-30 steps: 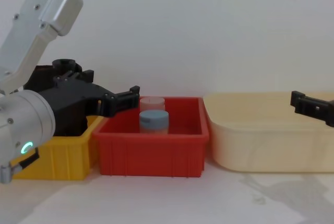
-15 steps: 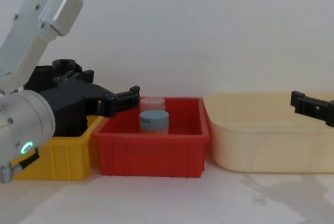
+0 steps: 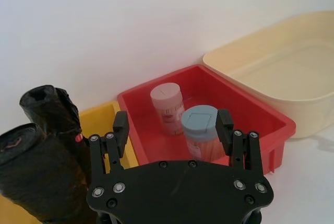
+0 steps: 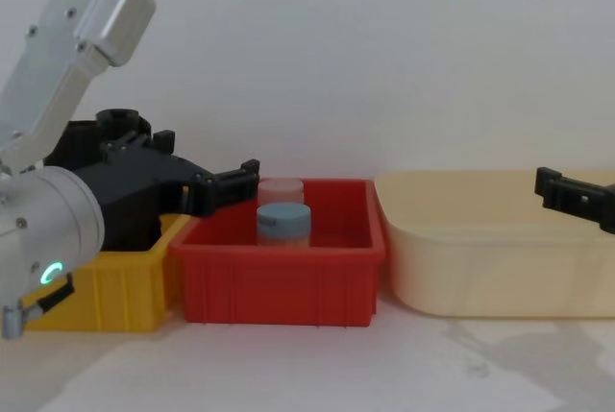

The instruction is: Pick up the garbage bag with the one hand and transfer it to the other hand.

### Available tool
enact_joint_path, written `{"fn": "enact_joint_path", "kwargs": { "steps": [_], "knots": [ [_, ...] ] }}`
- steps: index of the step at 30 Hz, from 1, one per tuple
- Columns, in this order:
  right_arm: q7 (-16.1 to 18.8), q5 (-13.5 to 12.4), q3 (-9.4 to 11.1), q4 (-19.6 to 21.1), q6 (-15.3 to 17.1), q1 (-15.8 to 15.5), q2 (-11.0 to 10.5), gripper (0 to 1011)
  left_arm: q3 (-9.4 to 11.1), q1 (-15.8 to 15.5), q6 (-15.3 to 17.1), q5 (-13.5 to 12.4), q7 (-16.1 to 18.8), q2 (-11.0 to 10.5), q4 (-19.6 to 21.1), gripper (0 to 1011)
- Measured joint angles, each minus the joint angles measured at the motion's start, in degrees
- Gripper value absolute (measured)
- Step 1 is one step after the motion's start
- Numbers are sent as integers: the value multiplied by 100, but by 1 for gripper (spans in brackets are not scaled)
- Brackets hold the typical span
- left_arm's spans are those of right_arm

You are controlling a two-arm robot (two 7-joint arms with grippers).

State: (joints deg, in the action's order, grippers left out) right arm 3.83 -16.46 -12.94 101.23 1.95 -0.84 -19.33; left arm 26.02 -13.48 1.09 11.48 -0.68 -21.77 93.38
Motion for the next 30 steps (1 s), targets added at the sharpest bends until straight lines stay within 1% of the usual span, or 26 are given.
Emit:
{"fn": "enact_joint_path", "kwargs": {
  "steps": [6,12,17,18,19,22,23,25,26,30],
  "knots": [
    [0,0,0,0,0,0,0,1000,-24,115,134,47,-12,-5,128,1000],
    [0,0,0,0,0,0,0,1001,-163,355,254,208,-61,-92,339,1000],
    [0,0,0,0,0,0,0,1001,-340,595,335,397,-139,-210,500,1000],
    [0,0,0,0,0,0,0,1001,-406,671,348,452,-160,-249,542,1001],
    [0,0,0,0,0,0,0,1000,-406,671,348,452,-160,-249,542,1001],
    [0,0,0,0,0,0,0,1001,-561,832,373,587,-210,-329,626,1001],
    [0,0,0,0,0,0,0,1001,-561,832,373,587,-210,-329,626,1000],
    [0,0,0,0,0,0,0,1000,-680,939,390,683,-239,-382,676,1001],
    [0,0,0,0,0,0,0,1000,-680,939,390,683,-239,-382,676,1000],
    [0,0,0,0,0,0,0,1001,-863,1073,420,816,-265,-446,733,1000]
  ]
}}
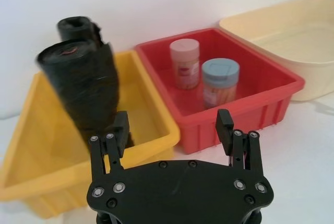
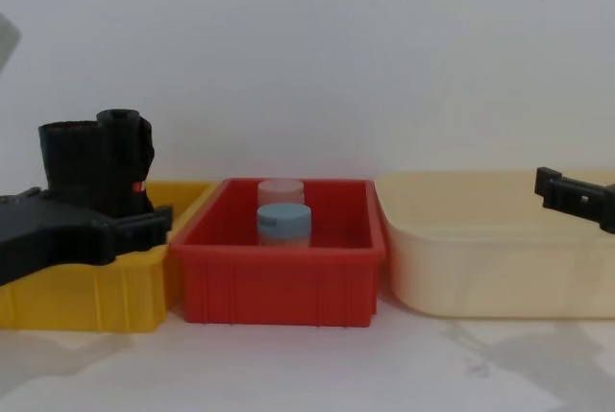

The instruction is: Pick up the garbage bag with the one hand and transfer it to the other hand.

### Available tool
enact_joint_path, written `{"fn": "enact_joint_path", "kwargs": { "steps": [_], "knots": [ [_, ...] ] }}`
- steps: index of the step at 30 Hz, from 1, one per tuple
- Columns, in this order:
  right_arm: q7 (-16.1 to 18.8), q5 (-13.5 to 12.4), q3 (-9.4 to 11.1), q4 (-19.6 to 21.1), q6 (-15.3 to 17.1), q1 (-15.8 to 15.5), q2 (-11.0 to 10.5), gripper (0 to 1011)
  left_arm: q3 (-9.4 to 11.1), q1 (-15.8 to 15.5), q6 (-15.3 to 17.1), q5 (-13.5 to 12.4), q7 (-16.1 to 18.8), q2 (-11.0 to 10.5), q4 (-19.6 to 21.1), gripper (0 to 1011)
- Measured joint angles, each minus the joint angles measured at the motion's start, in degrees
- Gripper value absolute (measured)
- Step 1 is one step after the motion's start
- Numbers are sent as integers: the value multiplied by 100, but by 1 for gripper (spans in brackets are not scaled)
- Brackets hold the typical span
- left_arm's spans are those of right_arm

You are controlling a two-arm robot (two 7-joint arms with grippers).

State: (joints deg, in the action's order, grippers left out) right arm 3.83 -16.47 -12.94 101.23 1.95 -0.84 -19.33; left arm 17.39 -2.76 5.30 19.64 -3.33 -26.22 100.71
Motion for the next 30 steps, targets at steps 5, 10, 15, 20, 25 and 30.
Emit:
{"fn": "enact_joint_path", "kwargs": {
  "steps": [5,10,15,20,25,30],
  "knots": [
    [0,0,0,0,0,0,0,1001,-194,80,45,119,-9,-49,26,1001],
    [0,0,0,0,0,0,0,1001,-336,91,86,180,-21,-86,24,1000],
    [0,0,0,0,0,0,0,1000,-454,38,127,213,-41,-112,-33,1000],
    [0,0,0,0,0,0,0,1001,-506,-53,150,216,-66,-114,-120,1000],
    [0,0,0,0,0,0,0,1000,-518,-212,168,177,-91,-83,-274,1000],
    [0,0,0,0,0,0,0,1000,-503,-375,170,104,-104,-43,-430,1001]
  ]
}}
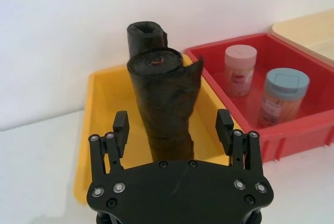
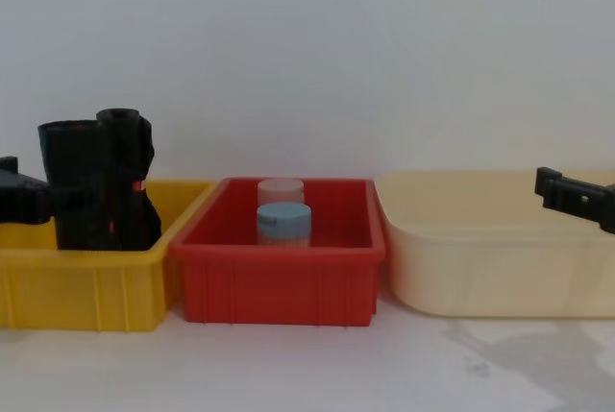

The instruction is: Pick up the garbage bag with the one hand and transfer it to the other hand.

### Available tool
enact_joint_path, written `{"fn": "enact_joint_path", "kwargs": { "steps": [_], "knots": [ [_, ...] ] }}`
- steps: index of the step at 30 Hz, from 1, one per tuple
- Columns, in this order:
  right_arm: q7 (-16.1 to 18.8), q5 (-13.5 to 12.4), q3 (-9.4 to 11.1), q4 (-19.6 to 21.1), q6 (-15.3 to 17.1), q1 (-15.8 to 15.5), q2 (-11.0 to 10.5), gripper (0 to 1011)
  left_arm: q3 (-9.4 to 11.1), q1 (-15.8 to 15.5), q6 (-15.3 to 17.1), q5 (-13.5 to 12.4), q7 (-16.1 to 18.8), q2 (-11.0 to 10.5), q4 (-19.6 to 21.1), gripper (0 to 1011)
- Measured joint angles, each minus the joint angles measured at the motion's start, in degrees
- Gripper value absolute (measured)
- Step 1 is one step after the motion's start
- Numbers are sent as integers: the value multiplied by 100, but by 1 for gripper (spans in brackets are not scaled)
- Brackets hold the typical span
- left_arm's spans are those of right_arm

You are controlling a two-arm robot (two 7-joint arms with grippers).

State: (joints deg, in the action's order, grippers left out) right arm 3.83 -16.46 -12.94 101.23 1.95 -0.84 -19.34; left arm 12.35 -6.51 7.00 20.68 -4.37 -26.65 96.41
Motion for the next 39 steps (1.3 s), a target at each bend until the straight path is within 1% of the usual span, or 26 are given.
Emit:
{"fn": "enact_joint_path", "kwargs": {
  "steps": [13,17,20,26,27,29,33,36,39],
  "knots": [
    [0,0,0,0,0,0,0,1001,77,-510,14,-210,-36,160,-503,1001],
    [0,0,0,0,0,0,0,1000,102,-622,19,-240,-61,202,-618,1000],
    [0,0,0,0,0,0,0,1000,133,-755,22,-269,-107,260,-776,1000],
    [0,0,0,0,0,0,0,1001,163,-890,23,-297,-151,320,-931,993],
    [0,0,0,0,0,0,0,1001,167,-906,22,-300,-158,327,-950,962],
    [0,0,0,0,0,0,0,1000,176,-947,23,-309,-172,345,-998,937],
    [0,0,0,0,0,0,0,1001,187,-1001,22,-319,-190,367,-1058,850],
    [0,0,0,0,0,0,0,1000,195,-1033,23,-326,-201,381,-1096,743],
    [0,0,0,0,0,0,0,1001,200,-1057,23,-331,-212,393,-1124,669]
  ]
}}
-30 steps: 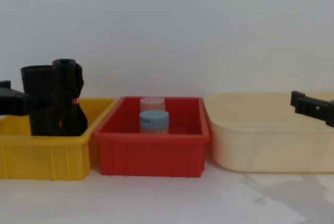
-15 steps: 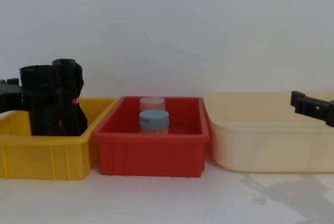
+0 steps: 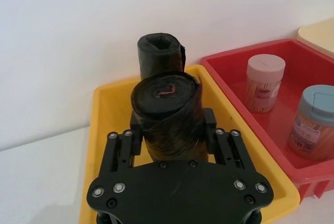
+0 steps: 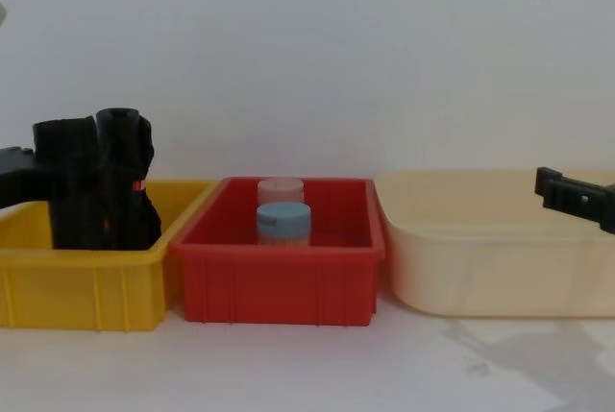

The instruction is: Pick up the garbage bag with the one hand and transfer it to the other hand.

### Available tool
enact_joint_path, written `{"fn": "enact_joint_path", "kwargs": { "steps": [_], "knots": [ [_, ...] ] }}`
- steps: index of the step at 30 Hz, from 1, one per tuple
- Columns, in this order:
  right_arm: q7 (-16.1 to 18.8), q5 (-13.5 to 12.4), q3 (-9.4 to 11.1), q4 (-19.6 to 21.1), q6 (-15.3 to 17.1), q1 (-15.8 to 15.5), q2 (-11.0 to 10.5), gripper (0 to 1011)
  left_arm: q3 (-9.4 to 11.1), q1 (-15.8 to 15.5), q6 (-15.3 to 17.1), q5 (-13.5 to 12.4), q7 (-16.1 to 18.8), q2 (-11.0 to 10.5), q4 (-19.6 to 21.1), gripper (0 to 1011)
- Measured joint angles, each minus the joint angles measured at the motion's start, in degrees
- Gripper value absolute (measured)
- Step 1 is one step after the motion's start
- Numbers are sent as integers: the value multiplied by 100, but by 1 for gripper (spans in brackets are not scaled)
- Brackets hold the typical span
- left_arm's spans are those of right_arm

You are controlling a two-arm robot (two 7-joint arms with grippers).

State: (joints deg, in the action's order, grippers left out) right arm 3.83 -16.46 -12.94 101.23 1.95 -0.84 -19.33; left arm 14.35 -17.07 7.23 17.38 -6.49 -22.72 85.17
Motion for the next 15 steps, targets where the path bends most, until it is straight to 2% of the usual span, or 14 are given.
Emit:
{"fn": "enact_joint_path", "kwargs": {
  "steps": [3,11,15],
  "knots": [
    [0,0,0,0,0,0,0,1001,2,-15,0,-5,-5,6,-20,598],
    [0,0,0,0,0,0,0,1001,-20,3,-7,-29,-28,-5,57,542],
    [0,0,0,0,0,0,0,1001,-58,20,-21,-38,-60,-39,218,521]
  ]
}}
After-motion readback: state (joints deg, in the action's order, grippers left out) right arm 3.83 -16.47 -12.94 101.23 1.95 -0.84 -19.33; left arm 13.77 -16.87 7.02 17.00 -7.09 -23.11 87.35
